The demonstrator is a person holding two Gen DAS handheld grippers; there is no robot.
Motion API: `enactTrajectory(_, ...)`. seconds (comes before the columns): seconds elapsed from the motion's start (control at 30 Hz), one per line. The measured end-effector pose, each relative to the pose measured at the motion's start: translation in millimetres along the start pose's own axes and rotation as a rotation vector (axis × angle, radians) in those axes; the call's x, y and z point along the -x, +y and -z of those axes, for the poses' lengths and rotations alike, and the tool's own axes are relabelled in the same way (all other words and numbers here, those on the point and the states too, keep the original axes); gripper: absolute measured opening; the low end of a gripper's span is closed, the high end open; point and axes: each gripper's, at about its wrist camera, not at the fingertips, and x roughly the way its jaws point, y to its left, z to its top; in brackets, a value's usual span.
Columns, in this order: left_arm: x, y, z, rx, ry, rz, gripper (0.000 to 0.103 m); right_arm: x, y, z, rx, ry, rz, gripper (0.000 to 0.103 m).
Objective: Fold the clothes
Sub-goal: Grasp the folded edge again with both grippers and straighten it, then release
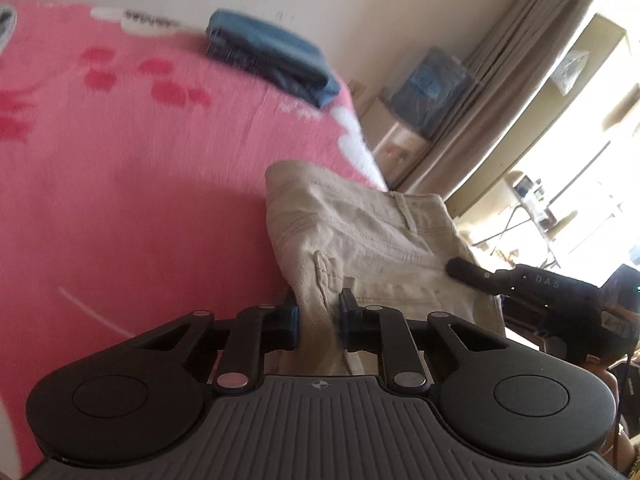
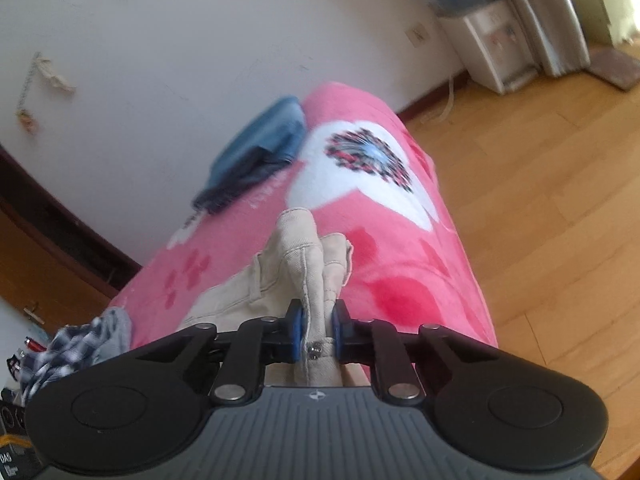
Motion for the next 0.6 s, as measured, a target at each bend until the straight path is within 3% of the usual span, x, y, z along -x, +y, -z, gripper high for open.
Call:
enactTrajectory(0.13,30.7,3.0,-1.7,0.021,-0.078,0.013,0.015,2.2,17.8,-3.1,0.027,-0.01,-0.048,0.015)
enactTrajectory(0.3,72.2,11.9,-3.7,-0.001,-0.149,-0.05,0.015,-7.8,51.0,-2.7,0.045,0.004,-0.164,0.015)
enactTrajectory(0.47,72.4,40.8,-6.9,0.013,-0.131,-0.135,0.015,-47.7,80.2,3.2,0.068,0.059,-0.23,0.015)
enactTrajectory(0.6,42.2,62.7,3.7,0.035,-0.075,-0.206,0.016,-94.4,80.8,14.2,0.072,0.124,-0.171,0.015)
